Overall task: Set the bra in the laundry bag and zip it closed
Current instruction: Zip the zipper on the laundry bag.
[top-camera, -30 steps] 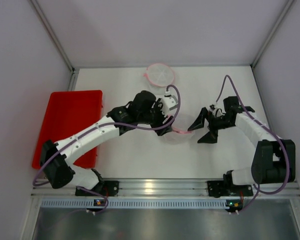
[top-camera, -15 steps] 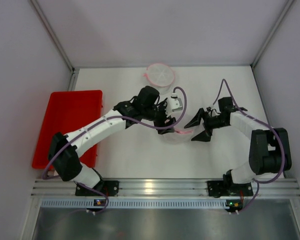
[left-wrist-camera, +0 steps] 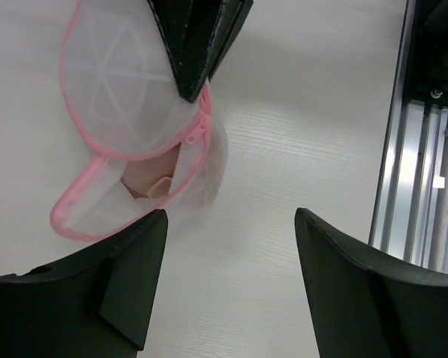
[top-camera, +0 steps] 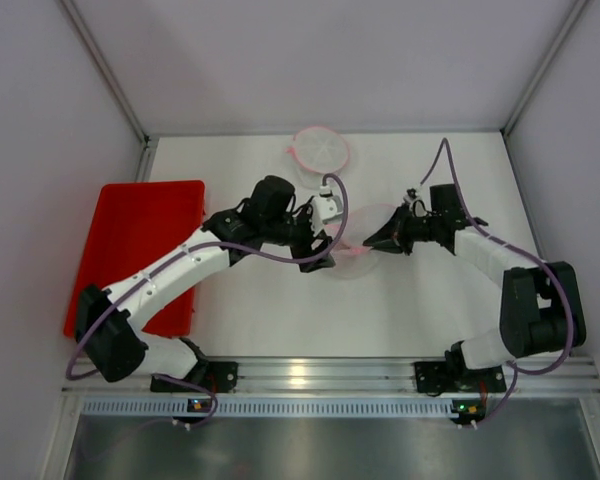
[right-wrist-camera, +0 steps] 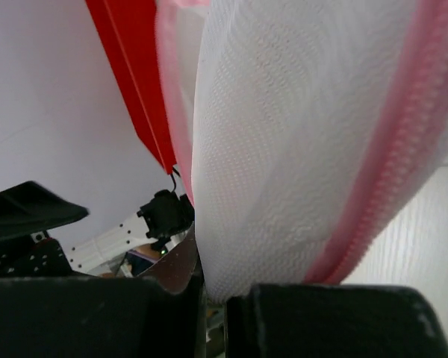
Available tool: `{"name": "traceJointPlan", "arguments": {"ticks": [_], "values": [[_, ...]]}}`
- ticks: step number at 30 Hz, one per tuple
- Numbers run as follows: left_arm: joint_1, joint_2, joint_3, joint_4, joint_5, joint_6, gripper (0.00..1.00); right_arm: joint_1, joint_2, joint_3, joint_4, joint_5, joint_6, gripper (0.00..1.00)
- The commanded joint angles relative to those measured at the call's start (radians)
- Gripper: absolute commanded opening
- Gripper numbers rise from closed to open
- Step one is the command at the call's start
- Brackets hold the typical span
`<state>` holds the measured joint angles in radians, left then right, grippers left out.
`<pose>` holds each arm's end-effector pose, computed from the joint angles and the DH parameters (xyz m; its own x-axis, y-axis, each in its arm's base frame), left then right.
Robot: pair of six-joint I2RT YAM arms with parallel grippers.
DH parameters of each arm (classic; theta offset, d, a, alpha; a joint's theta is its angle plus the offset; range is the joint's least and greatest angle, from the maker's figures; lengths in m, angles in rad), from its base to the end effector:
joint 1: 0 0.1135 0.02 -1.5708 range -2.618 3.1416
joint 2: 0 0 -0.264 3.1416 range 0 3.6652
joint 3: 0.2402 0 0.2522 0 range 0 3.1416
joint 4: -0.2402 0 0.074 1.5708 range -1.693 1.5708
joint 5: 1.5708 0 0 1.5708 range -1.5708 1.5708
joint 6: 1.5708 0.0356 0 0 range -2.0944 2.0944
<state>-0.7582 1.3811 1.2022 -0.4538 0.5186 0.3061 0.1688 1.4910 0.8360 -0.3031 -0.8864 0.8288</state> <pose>0.2104 -0.2236 0.3262 -0.1420 0.4949 -0.8573 0.9756 0.2167 -0.0365 0.2766 0.0751 0.1961 -0.9470 0.3114 0.0786 0.2259 0.4719 0.8522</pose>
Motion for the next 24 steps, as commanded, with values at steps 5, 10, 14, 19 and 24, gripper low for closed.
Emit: {"name": "traceJointPlan", "arguments": {"ticks": [5, 10, 14, 19, 24], "values": [[0.007, -0.073, -0.133, 0.066, 0.139, -0.162, 0.69, 0.063, -0.094, -0.132, 0.701, 0.043, 0.101, 0.00], [0.019, -0.125, -0.210, 0.234, 0.080, -0.223, 0.54, 0.087, -0.103, -0.224, 0.944, 0.017, 0.084, 0.00], [0.034, -0.123, -0.236, 0.345, 0.066, -0.144, 0.49, 0.095, -0.104, -0.248, 1.067, -0.038, 0.089, 0.00], [0.083, -0.001, -0.165, 0.371, 0.167, -0.139, 0.55, 0.110, -0.126, -0.267, 1.124, -0.071, 0.058, 0.00], [0.120, 0.085, -0.124, 0.411, 0.210, -0.162, 0.60, 0.120, -0.138, -0.264, 1.115, -0.085, -0.008, 0.00]]}}
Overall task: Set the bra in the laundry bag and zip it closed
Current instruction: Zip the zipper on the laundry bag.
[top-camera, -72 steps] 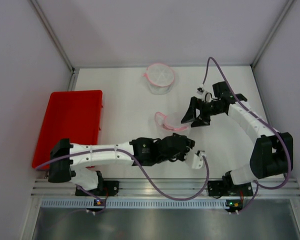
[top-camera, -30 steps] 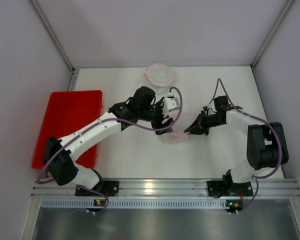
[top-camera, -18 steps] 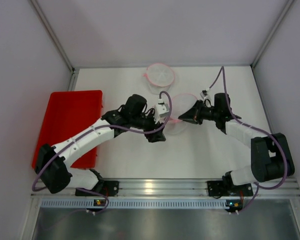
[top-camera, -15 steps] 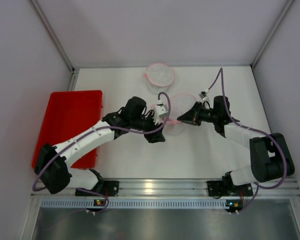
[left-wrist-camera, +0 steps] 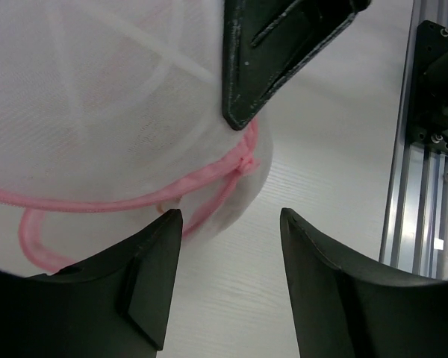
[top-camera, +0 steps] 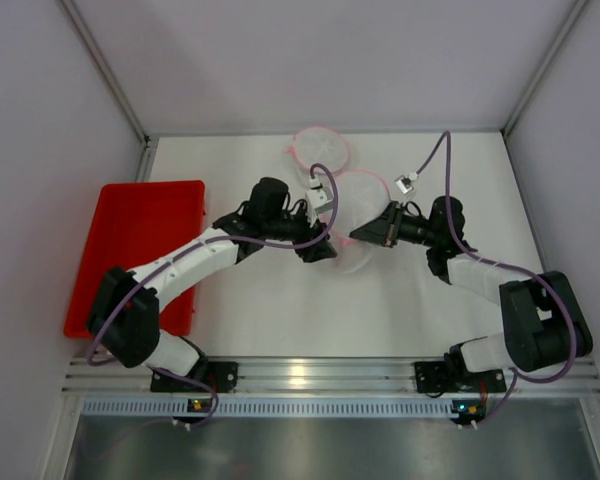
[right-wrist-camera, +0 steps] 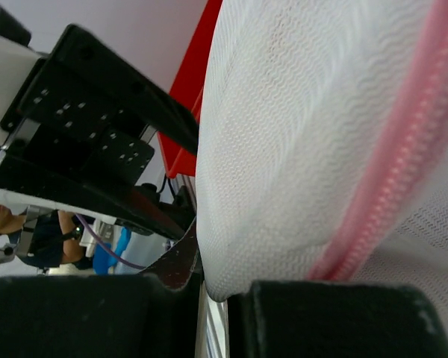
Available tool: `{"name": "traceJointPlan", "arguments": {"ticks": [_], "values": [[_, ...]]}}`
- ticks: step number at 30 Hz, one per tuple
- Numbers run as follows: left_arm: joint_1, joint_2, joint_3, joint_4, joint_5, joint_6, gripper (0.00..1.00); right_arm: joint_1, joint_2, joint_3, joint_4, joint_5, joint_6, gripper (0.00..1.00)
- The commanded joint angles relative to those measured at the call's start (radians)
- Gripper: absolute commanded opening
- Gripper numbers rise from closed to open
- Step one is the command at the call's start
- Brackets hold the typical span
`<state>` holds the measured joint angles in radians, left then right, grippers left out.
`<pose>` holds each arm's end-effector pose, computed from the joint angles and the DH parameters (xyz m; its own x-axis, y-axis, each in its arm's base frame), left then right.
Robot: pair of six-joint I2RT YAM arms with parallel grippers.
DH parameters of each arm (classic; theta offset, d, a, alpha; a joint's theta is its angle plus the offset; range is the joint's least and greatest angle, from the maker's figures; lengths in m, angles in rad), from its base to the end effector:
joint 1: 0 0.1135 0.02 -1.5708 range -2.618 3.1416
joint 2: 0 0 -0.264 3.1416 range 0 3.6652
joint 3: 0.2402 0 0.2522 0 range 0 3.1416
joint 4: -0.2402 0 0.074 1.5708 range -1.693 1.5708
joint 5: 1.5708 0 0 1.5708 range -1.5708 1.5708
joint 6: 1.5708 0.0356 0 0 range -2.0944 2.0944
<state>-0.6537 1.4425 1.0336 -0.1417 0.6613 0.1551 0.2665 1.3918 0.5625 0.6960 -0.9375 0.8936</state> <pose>0.2422 -0.2131 0.2796 -0.2720 0.3620 -0.8916 0.9488 0.2553 -0.1858 0.2596 0.1006 0.2205 -0.8025 0.2590 -0.5376 -0.4807 0.2532 0.8396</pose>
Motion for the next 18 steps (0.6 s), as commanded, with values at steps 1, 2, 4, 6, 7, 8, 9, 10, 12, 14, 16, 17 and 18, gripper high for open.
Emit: {"name": "traceJointPlan", "arguments": {"ticks": [1, 2, 4, 6, 7, 8, 9, 10, 12, 14, 16, 17, 18], "values": [[0.023, 0.028, 0.039, 0.132, 0.075, -0.032, 0.61, 0.025, -0.042, 0.013, 0.115, -0.040, -0.084, 0.00], [0.031, 0.035, 0.042, 0.133, 0.072, -0.028, 0.62, 0.027, -0.043, 0.014, 0.114, -0.047, -0.097, 0.00], [0.029, 0.048, 0.046, 0.167, 0.083, -0.013, 0.63, 0.028, -0.043, 0.020, 0.103, -0.044, -0.097, 0.00], [0.031, 0.059, 0.051, 0.168, 0.112, -0.009, 0.63, 0.030, -0.040, 0.023, 0.096, -0.037, -0.096, 0.00], [0.029, 0.058, 0.052, 0.168, 0.121, -0.012, 0.62, 0.030, -0.042, 0.027, 0.085, -0.029, -0.096, 0.00], [0.031, 0.052, 0.052, 0.168, 0.121, -0.018, 0.61, 0.030, -0.043, 0.033, 0.071, -0.011, -0.097, 0.00], [0.031, 0.029, 0.045, 0.168, 0.120, -0.029, 0.59, 0.031, -0.043, 0.031, 0.054, -0.001, -0.090, 0.00], [0.029, 0.013, 0.036, 0.168, 0.106, -0.049, 0.57, 0.030, -0.043, 0.030, 0.050, 0.020, -0.058, 0.00], [0.029, -0.028, 0.001, 0.168, 0.074, -0.113, 0.55, 0.030, -0.034, 0.008, 0.107, 0.028, -0.010, 0.00], [0.032, -0.057, -0.018, 0.168, 0.070, -0.150, 0.52, 0.031, -0.030, -0.009, 0.123, 0.052, 0.033, 0.00], [0.032, -0.086, -0.032, 0.168, 0.086, -0.287, 0.50, 0.030, -0.024, -0.015, 0.146, 0.068, 0.053, 0.00], [0.032, -0.091, -0.038, 0.168, 0.099, -0.336, 0.50, 0.030, -0.020, -0.018, 0.155, 0.072, 0.063, 0.00], [0.032, -0.085, -0.059, 0.181, 0.134, -0.441, 0.50, 0.030, -0.019, -0.018, 0.169, 0.075, 0.076, 0.00]]}}
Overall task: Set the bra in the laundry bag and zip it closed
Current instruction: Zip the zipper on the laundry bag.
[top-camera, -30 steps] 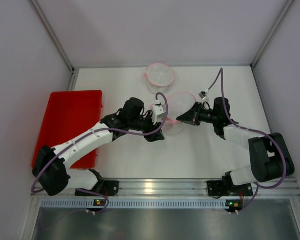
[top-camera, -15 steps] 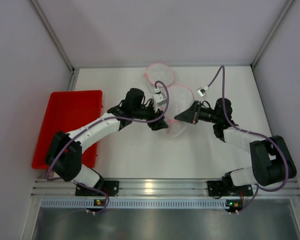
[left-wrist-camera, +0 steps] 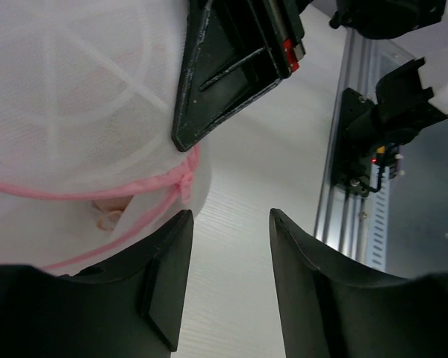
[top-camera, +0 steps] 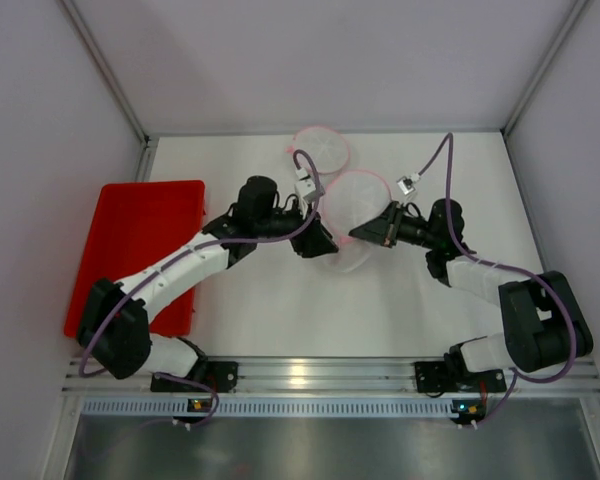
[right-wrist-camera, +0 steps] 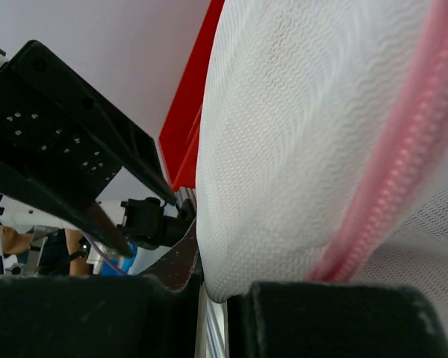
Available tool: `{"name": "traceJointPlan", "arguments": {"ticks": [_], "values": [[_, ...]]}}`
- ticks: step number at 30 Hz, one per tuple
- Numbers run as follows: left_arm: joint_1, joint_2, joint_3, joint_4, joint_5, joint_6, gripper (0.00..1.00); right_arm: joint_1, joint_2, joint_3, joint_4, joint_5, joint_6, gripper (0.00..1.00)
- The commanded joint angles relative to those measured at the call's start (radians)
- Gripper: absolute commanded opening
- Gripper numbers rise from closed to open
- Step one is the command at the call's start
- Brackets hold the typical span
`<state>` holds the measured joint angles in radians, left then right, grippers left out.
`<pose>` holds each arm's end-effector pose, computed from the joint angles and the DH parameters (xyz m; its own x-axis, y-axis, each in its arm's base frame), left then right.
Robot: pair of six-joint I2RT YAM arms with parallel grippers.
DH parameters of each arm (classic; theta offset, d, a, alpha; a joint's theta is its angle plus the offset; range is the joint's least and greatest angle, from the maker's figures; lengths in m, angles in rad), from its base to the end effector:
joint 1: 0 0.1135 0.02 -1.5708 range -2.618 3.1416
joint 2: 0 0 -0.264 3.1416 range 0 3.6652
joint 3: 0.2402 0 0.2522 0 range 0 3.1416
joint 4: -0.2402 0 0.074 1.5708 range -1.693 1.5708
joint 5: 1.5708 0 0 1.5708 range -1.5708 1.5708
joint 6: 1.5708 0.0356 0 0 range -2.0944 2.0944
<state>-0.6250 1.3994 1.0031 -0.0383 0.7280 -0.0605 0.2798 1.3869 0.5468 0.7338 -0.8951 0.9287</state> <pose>0.2419 -0.2037 0.2921 -0.3968 0.2307 -0.8884 0.9039 0.2667 -0.3345 0.2572 0.1028 0.2205 -0.7966 0.2923 -0.5292 -0.4683 0.2551 0.8459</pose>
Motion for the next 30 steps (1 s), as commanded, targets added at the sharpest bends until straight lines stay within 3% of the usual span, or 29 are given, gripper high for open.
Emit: {"name": "traceJointPlan", "arguments": {"ticks": [1, 6, 9, 17, 25, 30], "values": [[0.004, -0.034, -0.049, 0.101, 0.082, -0.289, 0.51, 0.018, -0.008, -0.005, 0.168, 0.036, 0.073, 0.00], [0.010, 0.028, -0.138, 0.339, 0.117, -0.618, 0.64, 0.021, -0.005, -0.002, 0.185, 0.041, 0.111, 0.00], [0.010, 0.070, -0.156, 0.461, 0.114, -0.741, 0.66, 0.019, -0.009, -0.013, 0.200, 0.051, 0.143, 0.00], [0.019, 0.085, -0.198, 0.577, 0.008, -0.788, 0.62, 0.022, -0.012, -0.031, 0.213, 0.048, 0.167, 0.00], [0.028, 0.110, -0.189, 0.598, 0.008, -0.786, 0.58, 0.029, -0.011, -0.039, 0.226, 0.045, 0.179, 0.00], [0.028, 0.118, -0.179, 0.601, 0.007, -0.791, 0.48, 0.033, -0.012, -0.041, 0.220, 0.044, 0.171, 0.00]]}}
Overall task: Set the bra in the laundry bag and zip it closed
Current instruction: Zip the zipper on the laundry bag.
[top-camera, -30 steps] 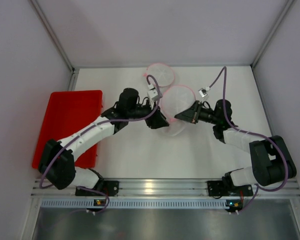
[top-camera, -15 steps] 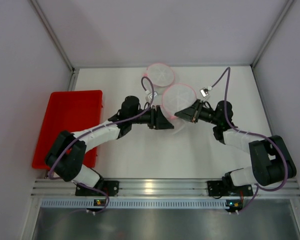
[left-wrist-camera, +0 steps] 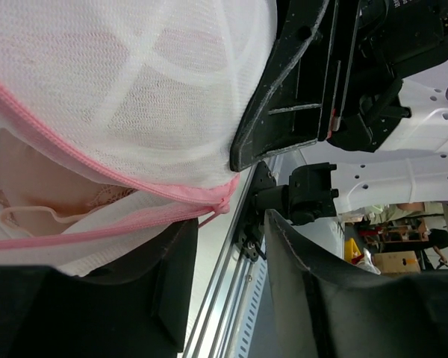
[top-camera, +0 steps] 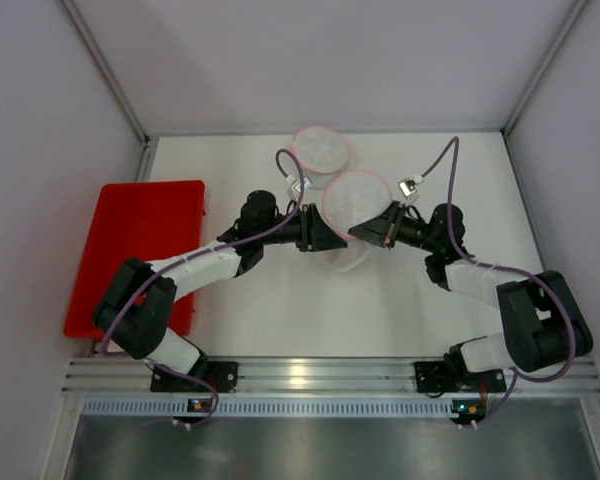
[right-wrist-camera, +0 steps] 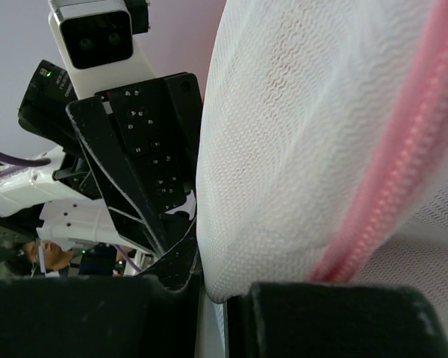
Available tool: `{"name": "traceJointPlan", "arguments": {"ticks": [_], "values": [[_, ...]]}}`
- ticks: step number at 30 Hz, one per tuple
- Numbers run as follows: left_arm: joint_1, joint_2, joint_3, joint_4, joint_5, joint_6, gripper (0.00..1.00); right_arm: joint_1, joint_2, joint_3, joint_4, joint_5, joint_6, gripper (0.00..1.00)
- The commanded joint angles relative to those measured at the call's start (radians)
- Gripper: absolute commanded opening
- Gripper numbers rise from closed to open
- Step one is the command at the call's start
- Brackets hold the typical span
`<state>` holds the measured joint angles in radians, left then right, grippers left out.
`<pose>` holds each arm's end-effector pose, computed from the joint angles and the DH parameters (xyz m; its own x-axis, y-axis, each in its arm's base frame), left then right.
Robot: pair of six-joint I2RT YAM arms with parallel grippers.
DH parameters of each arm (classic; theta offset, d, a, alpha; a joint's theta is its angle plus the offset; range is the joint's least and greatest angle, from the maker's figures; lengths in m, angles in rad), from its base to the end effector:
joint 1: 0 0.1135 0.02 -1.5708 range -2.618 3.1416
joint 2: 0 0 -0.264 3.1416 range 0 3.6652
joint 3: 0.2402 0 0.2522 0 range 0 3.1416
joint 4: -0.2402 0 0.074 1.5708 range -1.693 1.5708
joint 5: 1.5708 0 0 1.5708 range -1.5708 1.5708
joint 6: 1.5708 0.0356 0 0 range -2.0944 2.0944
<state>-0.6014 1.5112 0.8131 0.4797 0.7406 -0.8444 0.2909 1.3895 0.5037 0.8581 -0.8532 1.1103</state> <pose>0.2572 -0.2056 0.2438 -0.8369 -0.0949 -0.5391 0.5045 0.2483 -0.8269 0.2521 0.1035 0.2187 -0.8270 0.3673 -0.4255 -0.3807 0.1911 0.9048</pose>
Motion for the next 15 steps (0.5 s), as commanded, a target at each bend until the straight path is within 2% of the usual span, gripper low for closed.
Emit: {"name": "traceJointPlan", "arguments": {"ticks": [1, 9, 10, 12, 13, 15], "values": [[0.005, 0.006, 0.011, 0.083, -0.007, -0.007, 0.45, 0.024, -0.017, 0.002, 0.094, 0.002, -0.016, 0.00], [0.005, 0.001, 0.001, 0.082, -0.001, -0.018, 0.26, 0.025, -0.015, 0.015, 0.056, 0.013, -0.050, 0.00], [0.006, -0.003, -0.003, 0.083, 0.002, -0.021, 0.19, 0.025, -0.015, 0.016, 0.050, 0.013, -0.055, 0.00], [0.014, -0.019, -0.023, 0.070, 0.005, -0.024, 0.13, 0.022, -0.015, 0.024, 0.038, 0.008, -0.067, 0.00], [0.017, -0.032, -0.026, 0.047, 0.003, -0.015, 0.05, 0.019, -0.014, 0.032, 0.032, 0.002, -0.073, 0.00], [0.025, -0.046, -0.035, -0.021, -0.004, 0.025, 0.00, 0.011, -0.017, 0.039, 0.012, -0.006, -0.096, 0.00]]}}
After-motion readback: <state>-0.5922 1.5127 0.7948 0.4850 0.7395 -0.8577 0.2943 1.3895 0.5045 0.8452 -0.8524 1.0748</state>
